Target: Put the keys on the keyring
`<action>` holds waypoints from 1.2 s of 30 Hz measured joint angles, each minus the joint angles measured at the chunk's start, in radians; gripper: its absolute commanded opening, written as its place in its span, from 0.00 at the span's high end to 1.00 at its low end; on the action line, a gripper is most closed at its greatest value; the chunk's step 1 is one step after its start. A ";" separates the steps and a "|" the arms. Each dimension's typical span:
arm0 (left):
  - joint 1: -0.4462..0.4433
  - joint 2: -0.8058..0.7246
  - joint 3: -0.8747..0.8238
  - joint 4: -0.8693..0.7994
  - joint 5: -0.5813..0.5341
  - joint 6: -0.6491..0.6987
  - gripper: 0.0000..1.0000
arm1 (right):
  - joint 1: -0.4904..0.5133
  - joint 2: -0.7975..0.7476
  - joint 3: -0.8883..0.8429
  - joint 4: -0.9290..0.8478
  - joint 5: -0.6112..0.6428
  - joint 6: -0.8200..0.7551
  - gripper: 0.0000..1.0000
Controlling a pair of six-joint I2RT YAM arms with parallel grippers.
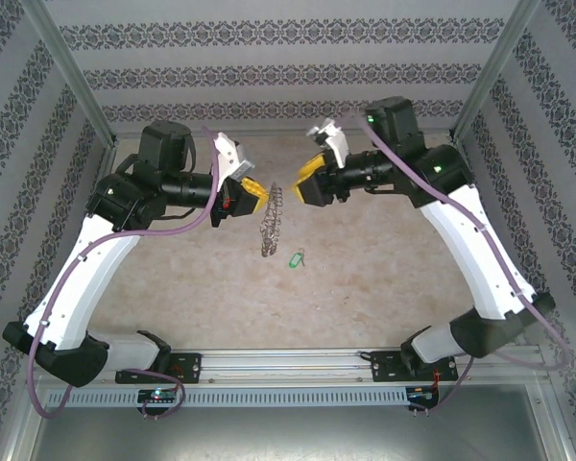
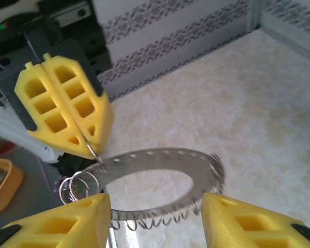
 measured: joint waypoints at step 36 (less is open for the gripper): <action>0.145 -0.241 -0.356 0.298 0.023 -0.196 1.00 | 0.011 0.548 -0.384 0.085 0.296 0.352 0.60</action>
